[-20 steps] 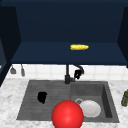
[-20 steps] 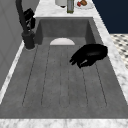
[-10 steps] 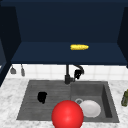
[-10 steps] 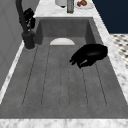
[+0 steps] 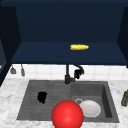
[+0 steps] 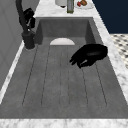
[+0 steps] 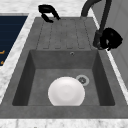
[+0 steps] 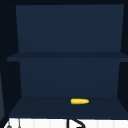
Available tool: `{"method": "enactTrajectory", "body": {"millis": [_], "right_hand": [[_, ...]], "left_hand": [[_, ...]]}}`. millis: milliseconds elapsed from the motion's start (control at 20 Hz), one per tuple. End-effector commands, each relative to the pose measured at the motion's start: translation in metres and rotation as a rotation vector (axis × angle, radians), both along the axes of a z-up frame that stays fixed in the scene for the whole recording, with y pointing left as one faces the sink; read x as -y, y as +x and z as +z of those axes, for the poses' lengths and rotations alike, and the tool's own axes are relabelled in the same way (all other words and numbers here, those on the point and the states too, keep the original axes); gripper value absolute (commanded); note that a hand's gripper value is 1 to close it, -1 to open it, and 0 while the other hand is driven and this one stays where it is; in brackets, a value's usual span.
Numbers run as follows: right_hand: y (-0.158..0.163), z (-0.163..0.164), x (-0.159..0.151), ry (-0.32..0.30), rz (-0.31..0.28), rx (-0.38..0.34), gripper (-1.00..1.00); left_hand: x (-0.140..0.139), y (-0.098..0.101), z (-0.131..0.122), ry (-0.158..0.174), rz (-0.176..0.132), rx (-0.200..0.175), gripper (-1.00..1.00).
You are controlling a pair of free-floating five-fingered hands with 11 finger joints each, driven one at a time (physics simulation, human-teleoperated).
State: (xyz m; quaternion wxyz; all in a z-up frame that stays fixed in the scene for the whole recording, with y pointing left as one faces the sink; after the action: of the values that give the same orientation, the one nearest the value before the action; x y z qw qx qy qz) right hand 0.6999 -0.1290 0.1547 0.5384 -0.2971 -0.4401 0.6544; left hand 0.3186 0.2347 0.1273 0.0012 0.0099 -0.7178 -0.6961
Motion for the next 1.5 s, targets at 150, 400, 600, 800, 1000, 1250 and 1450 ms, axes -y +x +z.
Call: {"method": "enactTrajectory", "body": {"millis": [150,400,600,800,1000,1250,1450], "right_hand": [[0.0,0.003,-0.023,-0.039,-0.013,-0.103,1.0],[0.008,0.001,-0.023,-0.04,0.0,-0.044,1.0],[0.002,0.0,-0.006,-0.026,-0.004,-0.003,-1.0],[-0.009,0.0,0.022,0.006,-0.016,0.017,-1.0],[-0.023,0.005,0.047,0.026,0.041,-0.002,-1.0],[-0.049,0.005,0.079,0.035,0.055,0.004,-1.0],[-0.073,0.006,0.105,0.031,0.057,0.011,-1.0]], "left_hand": [[0.0,0.0,0.0,0.0,0.0,0.0,0.0],[0.0,0.0,0.0,0.0,0.0,0.0,0.0],[0.0,0.0,0.0,0.0,0.0,0.0,0.0],[0.0,0.0,0.0,0.0,0.0,0.0,0.0],[0.0,0.0,0.0,0.0,0.0,0.0,0.0],[0.0,0.0,0.0,0.0,0.0,0.0,0.0],[0.0,0.0,0.0,0.0,0.0,0.0,0.0]]}}
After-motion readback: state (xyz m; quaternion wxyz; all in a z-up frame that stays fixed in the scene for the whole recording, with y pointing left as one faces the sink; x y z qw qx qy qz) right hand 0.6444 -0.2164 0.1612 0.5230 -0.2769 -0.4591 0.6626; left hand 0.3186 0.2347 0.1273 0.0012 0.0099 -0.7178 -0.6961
